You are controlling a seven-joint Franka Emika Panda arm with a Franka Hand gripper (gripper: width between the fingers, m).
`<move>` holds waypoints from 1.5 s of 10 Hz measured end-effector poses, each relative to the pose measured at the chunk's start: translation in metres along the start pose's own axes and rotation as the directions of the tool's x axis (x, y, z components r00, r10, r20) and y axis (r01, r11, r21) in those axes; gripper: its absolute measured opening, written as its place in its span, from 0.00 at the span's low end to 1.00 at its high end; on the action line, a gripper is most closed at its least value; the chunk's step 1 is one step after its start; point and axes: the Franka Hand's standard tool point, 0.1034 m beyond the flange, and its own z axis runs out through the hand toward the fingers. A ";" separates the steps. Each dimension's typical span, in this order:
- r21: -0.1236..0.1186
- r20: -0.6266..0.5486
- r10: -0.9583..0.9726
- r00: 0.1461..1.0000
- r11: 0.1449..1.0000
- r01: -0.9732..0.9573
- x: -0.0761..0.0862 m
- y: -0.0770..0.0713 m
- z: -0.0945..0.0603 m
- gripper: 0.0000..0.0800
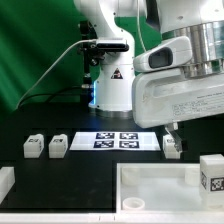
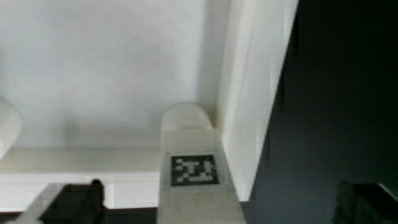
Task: Assemble one leg
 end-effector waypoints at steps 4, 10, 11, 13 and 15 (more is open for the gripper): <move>0.022 0.180 0.052 0.982 0.998 -0.056 -0.001 0.001 0.002 0.81; 0.019 0.196 0.074 0.978 0.997 -0.079 0.001 0.008 0.026 0.81; 0.015 0.204 0.094 0.974 0.995 -0.099 -0.002 0.005 0.031 0.81; 0.015 0.204 0.097 0.974 0.995 -0.102 -0.002 0.003 0.031 0.81; 0.014 0.205 0.097 0.974 0.995 -0.102 -0.002 0.003 0.032 0.49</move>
Offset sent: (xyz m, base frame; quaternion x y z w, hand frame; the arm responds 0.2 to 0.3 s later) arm 0.0348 -0.0082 0.0066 -0.0226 -0.0472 0.0146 0.9985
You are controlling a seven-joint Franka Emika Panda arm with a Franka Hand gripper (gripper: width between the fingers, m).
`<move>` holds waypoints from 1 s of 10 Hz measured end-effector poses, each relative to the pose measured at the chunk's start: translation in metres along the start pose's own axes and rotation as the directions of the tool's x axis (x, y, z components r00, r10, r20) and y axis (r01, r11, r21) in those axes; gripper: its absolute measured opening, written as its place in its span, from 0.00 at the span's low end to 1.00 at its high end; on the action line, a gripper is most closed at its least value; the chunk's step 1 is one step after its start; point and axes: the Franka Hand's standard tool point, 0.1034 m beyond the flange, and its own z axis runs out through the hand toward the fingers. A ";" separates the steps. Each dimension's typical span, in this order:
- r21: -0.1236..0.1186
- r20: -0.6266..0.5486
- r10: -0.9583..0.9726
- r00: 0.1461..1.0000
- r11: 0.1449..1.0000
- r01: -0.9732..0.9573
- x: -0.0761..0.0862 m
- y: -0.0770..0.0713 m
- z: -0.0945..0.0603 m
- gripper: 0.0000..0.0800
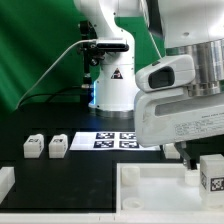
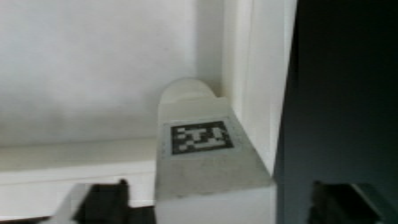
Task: Assemble one leg
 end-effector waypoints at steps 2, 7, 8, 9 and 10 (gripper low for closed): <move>0.000 0.000 0.001 1.000 1.000 -0.001 0.000 0.001 0.000 0.37; 0.073 -0.092 0.452 0.887 0.892 -0.447 -0.001 0.005 0.000 0.37; 0.085 -0.084 0.583 0.808 0.812 -0.577 -0.001 0.006 -0.001 0.37; 0.086 -0.083 0.602 0.795 0.799 -0.596 -0.002 0.006 -0.001 0.37; 0.097 -0.070 0.687 0.724 0.727 -0.680 -0.002 0.006 -0.001 0.37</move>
Offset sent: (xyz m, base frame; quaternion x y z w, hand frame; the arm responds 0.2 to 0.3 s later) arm 0.0000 0.0000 0.0000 0.0000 0.0000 0.0899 0.9960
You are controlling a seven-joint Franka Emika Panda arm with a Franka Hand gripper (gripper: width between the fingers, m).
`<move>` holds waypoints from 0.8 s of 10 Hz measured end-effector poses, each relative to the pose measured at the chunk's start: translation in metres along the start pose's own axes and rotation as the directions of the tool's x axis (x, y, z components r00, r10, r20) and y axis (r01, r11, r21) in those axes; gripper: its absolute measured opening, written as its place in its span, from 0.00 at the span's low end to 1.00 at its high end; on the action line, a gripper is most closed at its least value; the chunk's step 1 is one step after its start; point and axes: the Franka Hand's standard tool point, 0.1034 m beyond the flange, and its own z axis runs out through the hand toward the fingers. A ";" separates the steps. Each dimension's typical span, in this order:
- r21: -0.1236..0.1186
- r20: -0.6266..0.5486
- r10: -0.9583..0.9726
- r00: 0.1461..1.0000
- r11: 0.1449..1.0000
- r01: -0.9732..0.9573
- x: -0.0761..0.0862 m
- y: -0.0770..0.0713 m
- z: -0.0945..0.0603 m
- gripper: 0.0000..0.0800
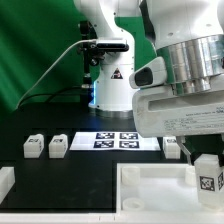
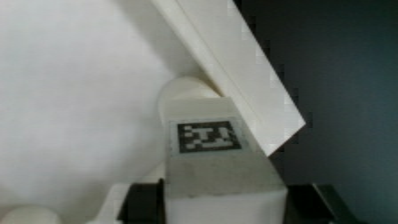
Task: Assemble one leg
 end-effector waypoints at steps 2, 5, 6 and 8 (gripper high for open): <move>0.000 0.003 0.172 0.985 0.985 -0.172 -0.002 0.000 0.000 0.37; 0.004 0.030 0.601 0.799 0.799 -0.601 -0.011 -0.005 0.003 0.37; 0.027 0.019 0.650 0.759 0.759 -0.651 -0.012 -0.006 0.003 0.37; 0.028 0.017 0.588 0.809 0.809 -0.588 -0.013 -0.005 0.004 0.37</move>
Offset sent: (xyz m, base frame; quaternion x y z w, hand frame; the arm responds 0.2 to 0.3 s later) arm 0.0040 0.0143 -0.0098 0.0053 -0.0126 0.3828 0.9237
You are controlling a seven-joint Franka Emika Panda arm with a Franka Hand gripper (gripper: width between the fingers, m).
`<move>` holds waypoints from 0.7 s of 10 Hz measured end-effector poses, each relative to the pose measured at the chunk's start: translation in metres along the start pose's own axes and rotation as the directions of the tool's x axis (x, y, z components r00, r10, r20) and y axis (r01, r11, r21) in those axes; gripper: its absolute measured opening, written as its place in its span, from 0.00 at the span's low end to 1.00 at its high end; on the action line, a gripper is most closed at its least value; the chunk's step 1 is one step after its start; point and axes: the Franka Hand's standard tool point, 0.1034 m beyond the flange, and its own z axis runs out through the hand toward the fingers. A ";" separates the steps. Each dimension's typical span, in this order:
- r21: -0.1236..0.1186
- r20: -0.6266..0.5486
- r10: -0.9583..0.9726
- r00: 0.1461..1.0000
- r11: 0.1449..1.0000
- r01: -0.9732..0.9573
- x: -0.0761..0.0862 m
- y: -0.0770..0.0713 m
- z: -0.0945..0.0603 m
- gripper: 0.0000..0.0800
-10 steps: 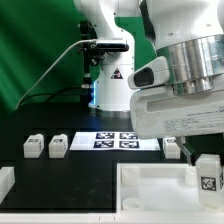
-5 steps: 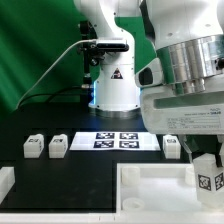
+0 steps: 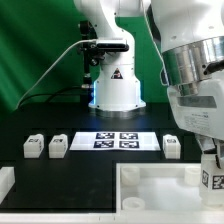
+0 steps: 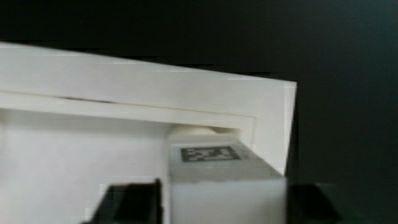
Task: Assemble one leg
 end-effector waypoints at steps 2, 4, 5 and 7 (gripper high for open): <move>-0.009 -0.001 -0.104 0.995 0.995 0.104 -0.001 0.001 0.001 0.59; -0.065 0.026 -0.519 0.854 0.852 0.519 -0.001 -0.002 0.002 0.80; -0.079 0.044 -0.616 0.787 0.783 0.617 -0.003 -0.003 0.003 0.80; -0.072 0.053 -0.729 0.683 0.679 0.731 -0.002 -0.003 0.004 0.81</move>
Offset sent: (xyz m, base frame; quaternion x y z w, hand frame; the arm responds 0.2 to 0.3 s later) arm 0.0184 -0.0079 0.0002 -0.0785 0.0188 -0.5160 0.8528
